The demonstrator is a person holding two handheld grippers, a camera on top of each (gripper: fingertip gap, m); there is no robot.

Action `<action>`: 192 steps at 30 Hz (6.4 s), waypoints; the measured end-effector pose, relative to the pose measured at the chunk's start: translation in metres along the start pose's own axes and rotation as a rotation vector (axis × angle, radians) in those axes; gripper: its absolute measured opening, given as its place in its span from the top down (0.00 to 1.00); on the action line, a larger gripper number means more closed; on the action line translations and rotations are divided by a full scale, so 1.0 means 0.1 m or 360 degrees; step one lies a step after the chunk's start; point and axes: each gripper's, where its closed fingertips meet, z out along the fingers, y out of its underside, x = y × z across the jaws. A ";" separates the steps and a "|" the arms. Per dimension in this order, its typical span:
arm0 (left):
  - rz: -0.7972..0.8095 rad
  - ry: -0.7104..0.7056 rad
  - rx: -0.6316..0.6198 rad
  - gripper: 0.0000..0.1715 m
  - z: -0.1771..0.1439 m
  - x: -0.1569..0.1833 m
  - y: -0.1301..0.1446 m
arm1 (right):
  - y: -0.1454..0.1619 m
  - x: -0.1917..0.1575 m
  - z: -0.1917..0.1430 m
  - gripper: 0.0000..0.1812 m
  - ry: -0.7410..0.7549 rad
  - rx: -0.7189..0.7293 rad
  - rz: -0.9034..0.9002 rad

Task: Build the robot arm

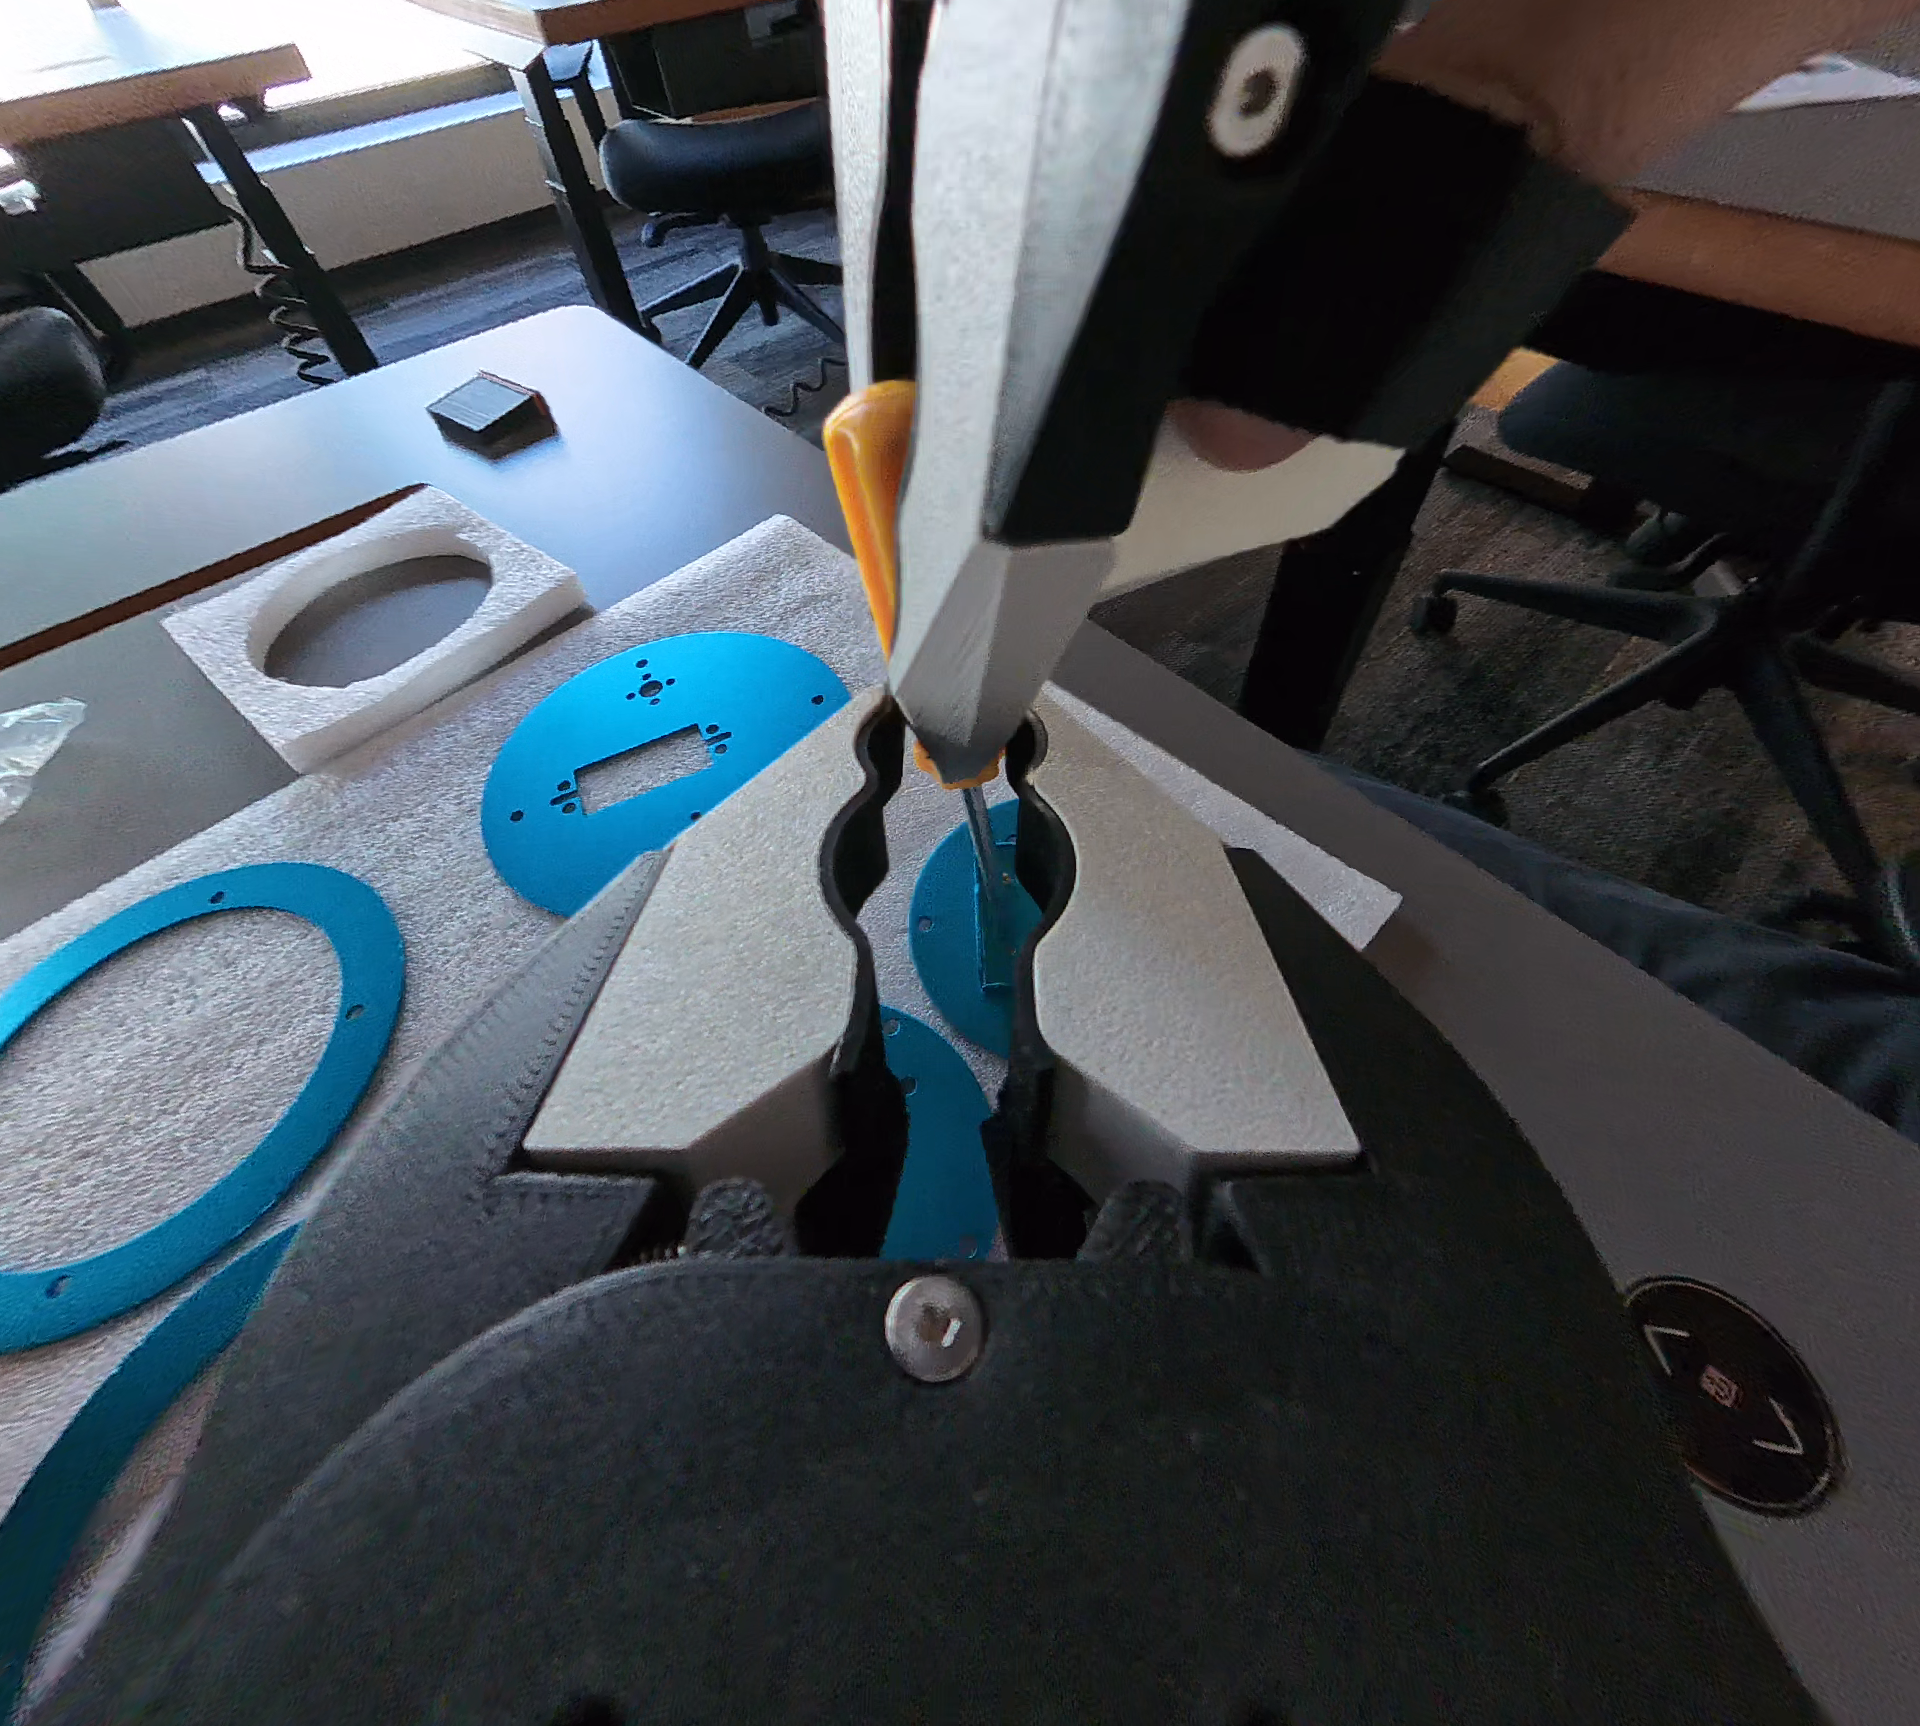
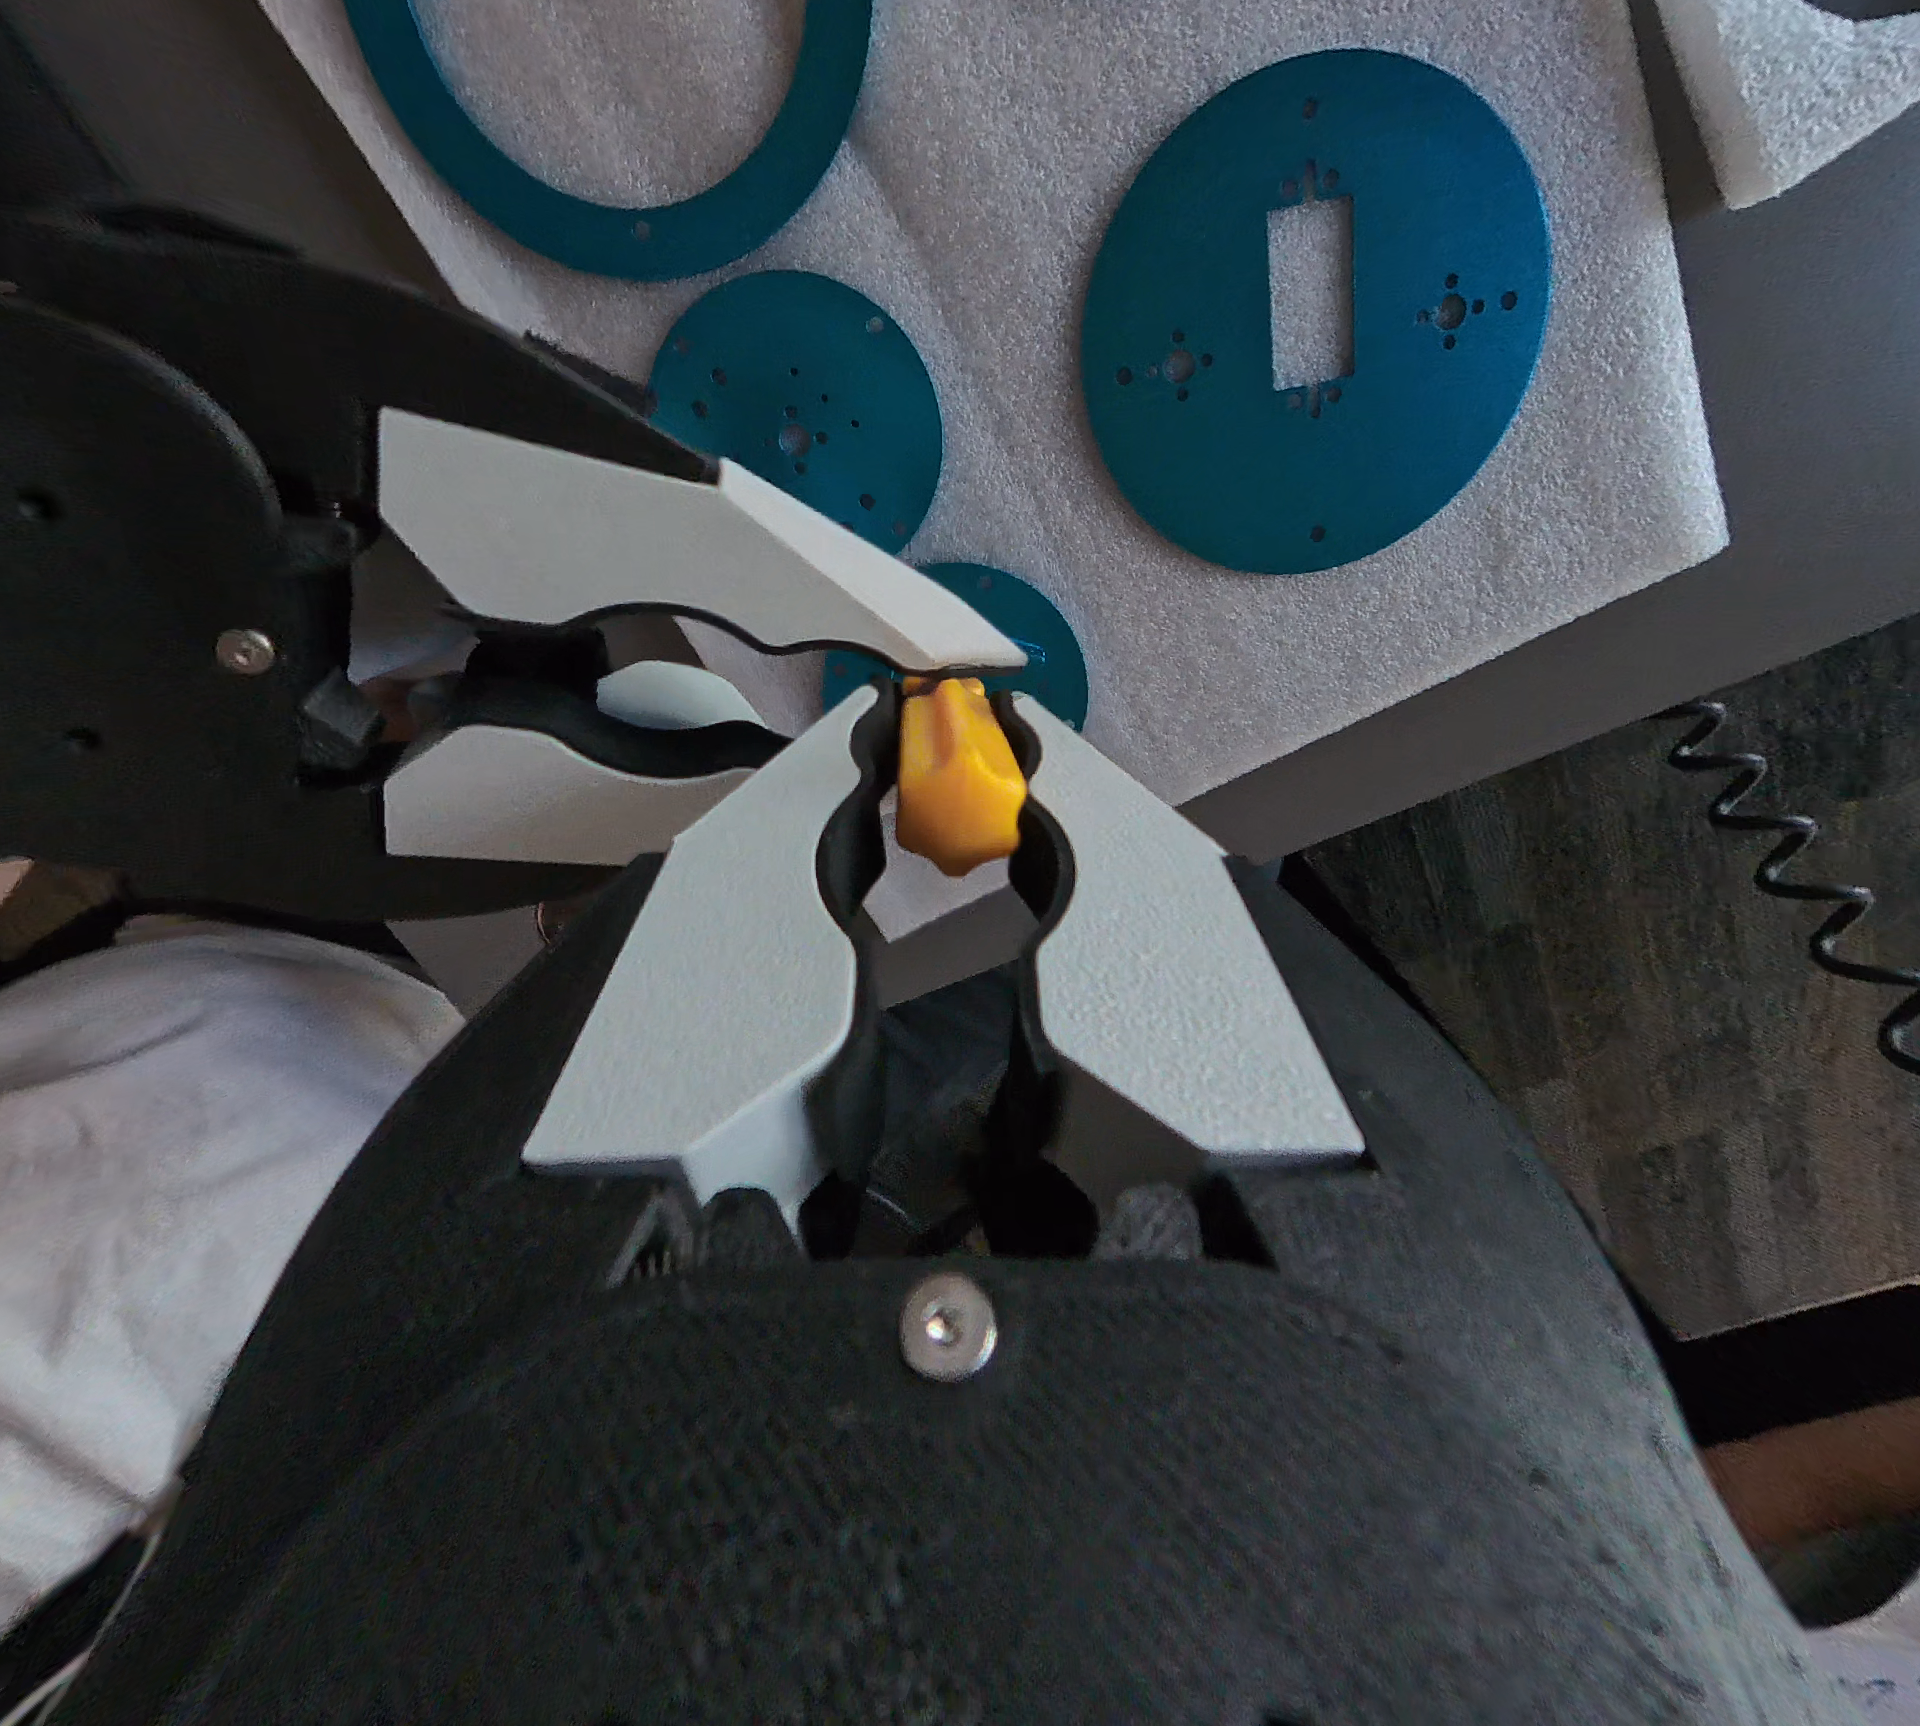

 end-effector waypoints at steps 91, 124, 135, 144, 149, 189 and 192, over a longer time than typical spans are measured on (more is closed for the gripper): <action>-0.0003 0.0031 0.0038 0.91 -0.04 0.04 0.05 | -0.18 -0.01 -0.49 0.81 -0.0036 -0.0001 -0.0303; 0.0108 0.0117 0.0015 0.91 -0.03 0.13 0.04 | 0.01 -0.13 -0.46 0.89 0.0057 0.0090 -0.1761; 0.0113 0.0155 0.0015 0.91 -0.02 0.14 0.04 | 0.07 -0.07 -0.38 0.91 -0.0088 -0.0043 -0.1444; 0.0155 0.0103 -0.0031 0.90 0.03 0.11 0.02 | 0.08 0.00 -0.38 0.91 -0.0128 -0.0091 -0.0900; 0.0187 0.0167 -0.0029 0.90 0.01 0.14 0.02 | 0.07 -0.05 -0.36 0.90 -0.0081 0.0010 -0.1249; -0.0579 -0.0349 0.0498 0.71 -1.05 -0.65 0.01 | 0.04 -0.03 -0.31 0.91 -0.0159 -0.0089 -0.0633; -0.0706 -0.0884 0.0329 0.73 -1.93 -1.42 0.32 | 0.03 -0.01 -0.31 0.91 -0.0165 -0.0099 -0.0616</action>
